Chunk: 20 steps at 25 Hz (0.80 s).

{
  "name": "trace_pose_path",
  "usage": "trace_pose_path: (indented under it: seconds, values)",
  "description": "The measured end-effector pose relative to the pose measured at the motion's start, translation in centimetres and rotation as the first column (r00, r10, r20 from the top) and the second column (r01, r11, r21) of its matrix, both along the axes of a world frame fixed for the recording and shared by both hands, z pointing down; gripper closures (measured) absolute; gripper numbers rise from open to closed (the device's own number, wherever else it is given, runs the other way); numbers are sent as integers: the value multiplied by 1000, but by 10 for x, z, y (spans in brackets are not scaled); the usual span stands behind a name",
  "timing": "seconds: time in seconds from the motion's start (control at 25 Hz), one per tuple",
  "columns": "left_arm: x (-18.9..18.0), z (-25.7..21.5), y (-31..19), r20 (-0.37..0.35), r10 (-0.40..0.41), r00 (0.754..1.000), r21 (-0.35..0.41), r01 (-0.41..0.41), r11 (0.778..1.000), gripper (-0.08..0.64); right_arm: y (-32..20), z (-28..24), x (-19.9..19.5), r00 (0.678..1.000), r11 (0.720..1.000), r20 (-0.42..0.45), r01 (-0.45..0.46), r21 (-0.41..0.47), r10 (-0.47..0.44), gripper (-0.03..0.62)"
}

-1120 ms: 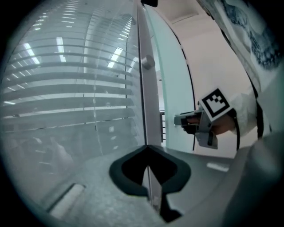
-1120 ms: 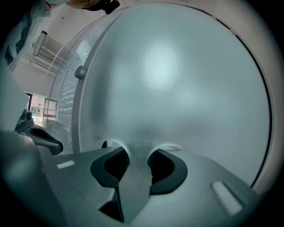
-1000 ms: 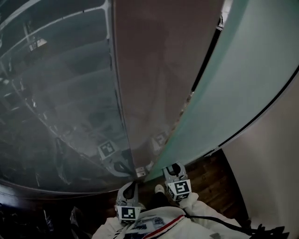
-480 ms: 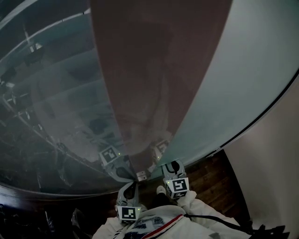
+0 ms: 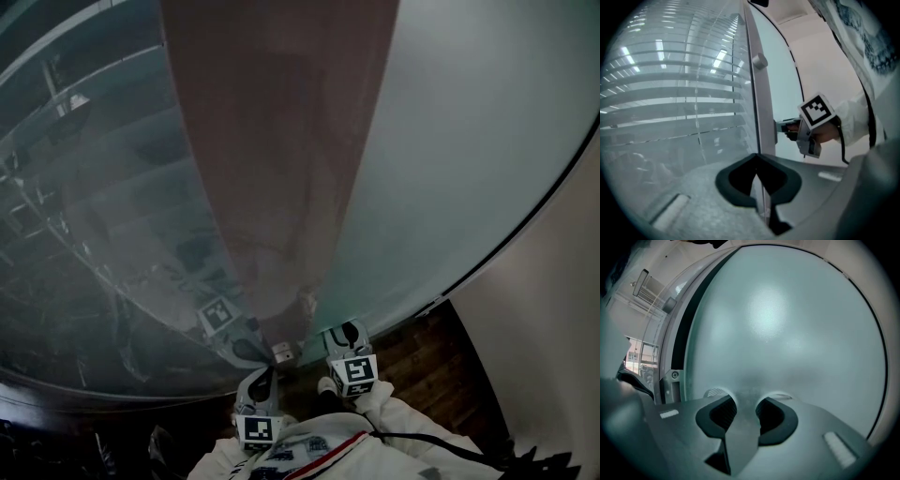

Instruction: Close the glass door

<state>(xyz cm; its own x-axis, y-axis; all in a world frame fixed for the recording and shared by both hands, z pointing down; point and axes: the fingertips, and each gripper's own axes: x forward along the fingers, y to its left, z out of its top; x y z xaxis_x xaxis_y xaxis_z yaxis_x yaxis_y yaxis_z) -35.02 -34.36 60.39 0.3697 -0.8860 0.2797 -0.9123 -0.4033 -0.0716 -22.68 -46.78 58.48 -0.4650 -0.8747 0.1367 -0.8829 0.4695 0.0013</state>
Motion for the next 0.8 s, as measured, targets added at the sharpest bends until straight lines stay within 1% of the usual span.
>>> trace_pose_path:
  seconds: [0.2, 0.44, 0.64, 0.8]
  values:
    - [3, 0, 6, 34, 3, 999, 19, -4, 1000, 558, 5, 3, 7, 1000, 1000, 16, -6, 22, 6, 469]
    - [-11, -14, 9, 29, -29, 999, 31, 28, 999, 558, 3, -6, 6, 1000, 1000, 10, -14, 27, 14, 469]
    - [-17, -8, 21, 39, -61, 997, 34, 60, 998, 558, 4, 4, 12, 1000, 999, 19, -22, 36, 22, 469]
    - [-23, -6, 33, 31, -84, 996, 32, 83, 996, 558, 4, 8, 14, 1000, 999, 15, -27, 32, 26, 469]
